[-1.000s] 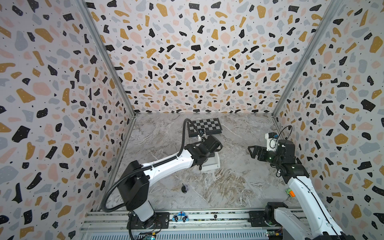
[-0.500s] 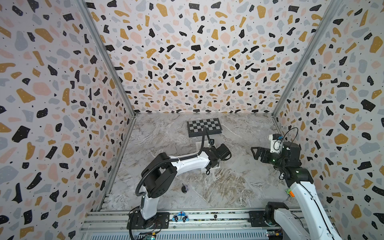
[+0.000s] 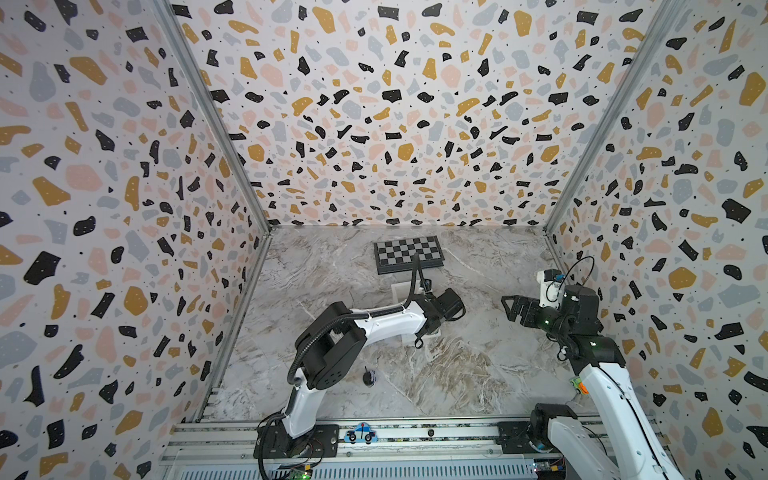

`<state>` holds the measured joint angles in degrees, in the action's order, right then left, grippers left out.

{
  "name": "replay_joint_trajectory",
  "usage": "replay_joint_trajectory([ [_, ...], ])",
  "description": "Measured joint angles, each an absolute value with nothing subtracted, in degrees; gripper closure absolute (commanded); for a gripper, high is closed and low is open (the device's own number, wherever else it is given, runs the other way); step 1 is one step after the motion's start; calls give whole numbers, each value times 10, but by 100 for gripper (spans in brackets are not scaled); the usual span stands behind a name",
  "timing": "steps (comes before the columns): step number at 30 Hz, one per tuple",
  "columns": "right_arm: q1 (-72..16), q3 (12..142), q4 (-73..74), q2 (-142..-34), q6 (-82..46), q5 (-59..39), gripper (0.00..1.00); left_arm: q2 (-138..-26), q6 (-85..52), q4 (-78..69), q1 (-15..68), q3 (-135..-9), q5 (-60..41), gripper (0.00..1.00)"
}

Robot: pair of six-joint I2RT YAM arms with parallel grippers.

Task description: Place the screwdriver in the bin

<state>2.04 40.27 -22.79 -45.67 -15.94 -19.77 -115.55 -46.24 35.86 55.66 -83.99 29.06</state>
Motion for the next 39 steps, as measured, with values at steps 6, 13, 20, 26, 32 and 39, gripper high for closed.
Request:
replay_joint_trajectory([
  [6,20,401,-228,-457,-159,-198,0,-1158,-461,360,553,-842,296,74],
  [13,20,395,-227,-457,-160,-199,1,-1161,-460,362,551,-849,297,72],
  [20,20,395,-227,-459,-160,-200,1,-1161,-456,376,551,-901,297,71],
  [26,20,395,-225,-472,-162,-200,1,-1144,-432,394,550,-968,301,68],
  [32,20,401,-228,-478,-162,-193,1,-1072,-399,392,548,-992,321,62],
  [39,-68,442,-220,-506,-166,-138,1,-966,-376,359,514,-958,344,57],
])
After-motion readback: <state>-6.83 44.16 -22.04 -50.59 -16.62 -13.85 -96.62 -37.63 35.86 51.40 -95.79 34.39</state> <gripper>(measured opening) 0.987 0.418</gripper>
